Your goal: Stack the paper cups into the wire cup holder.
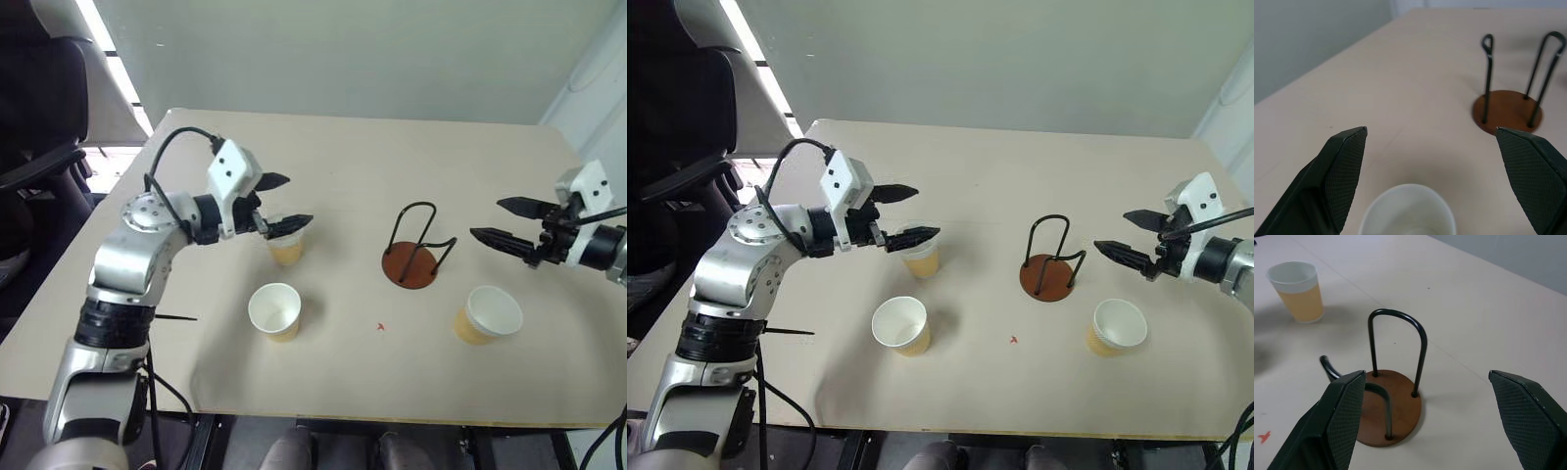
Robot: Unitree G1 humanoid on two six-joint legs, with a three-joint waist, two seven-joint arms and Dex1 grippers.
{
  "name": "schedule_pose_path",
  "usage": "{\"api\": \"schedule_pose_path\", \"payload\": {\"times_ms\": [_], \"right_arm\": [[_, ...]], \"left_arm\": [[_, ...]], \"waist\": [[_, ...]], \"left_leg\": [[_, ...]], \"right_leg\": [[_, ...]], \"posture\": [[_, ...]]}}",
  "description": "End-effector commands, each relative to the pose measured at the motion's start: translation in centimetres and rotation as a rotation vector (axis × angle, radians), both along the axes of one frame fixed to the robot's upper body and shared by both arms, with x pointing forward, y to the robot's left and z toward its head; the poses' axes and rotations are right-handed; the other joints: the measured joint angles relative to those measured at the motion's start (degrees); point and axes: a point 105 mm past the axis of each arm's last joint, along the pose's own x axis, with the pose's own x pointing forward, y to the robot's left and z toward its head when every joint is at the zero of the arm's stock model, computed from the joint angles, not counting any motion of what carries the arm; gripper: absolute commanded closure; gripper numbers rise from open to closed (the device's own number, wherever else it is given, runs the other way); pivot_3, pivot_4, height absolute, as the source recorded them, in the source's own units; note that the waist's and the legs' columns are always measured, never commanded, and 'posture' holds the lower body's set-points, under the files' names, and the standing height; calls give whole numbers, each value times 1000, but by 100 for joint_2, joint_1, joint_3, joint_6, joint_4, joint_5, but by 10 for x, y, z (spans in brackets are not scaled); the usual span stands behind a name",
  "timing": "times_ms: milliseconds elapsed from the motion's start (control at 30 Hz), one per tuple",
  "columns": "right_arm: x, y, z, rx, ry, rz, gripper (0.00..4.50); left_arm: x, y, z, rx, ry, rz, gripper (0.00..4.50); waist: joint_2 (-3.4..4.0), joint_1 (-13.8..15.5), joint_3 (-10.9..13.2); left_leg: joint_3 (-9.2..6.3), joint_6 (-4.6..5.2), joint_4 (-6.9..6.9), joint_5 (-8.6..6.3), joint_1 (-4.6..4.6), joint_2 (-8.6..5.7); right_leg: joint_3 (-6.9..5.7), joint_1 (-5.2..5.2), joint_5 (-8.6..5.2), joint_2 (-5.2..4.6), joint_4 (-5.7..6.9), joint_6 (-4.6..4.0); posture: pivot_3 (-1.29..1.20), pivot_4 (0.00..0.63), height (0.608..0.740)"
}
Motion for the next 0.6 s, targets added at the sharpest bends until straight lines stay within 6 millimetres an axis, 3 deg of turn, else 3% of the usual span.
{"api": "schedule_pose_path", "payload": {"times_ms": [33,600], "right_arm": [[-13,-2,20,-8,-42,7,383],[-22,0,15,-25,-1,28,383]], "left_arm": [[-3,-4,10,30,-41,-55,26],[-21,-37,3,-3,24,-246,26]], "waist": [[0,2,0],[0,9,0]], "left_leg": [[0,0,0,0,0,0],[4,-1,-1,-1,-11,2]], "right_leg": [[0,0,0,0,0,0],[2,-13,-3,0,2,8]], "posture": [[0,150,740],[0,150,740]]}}
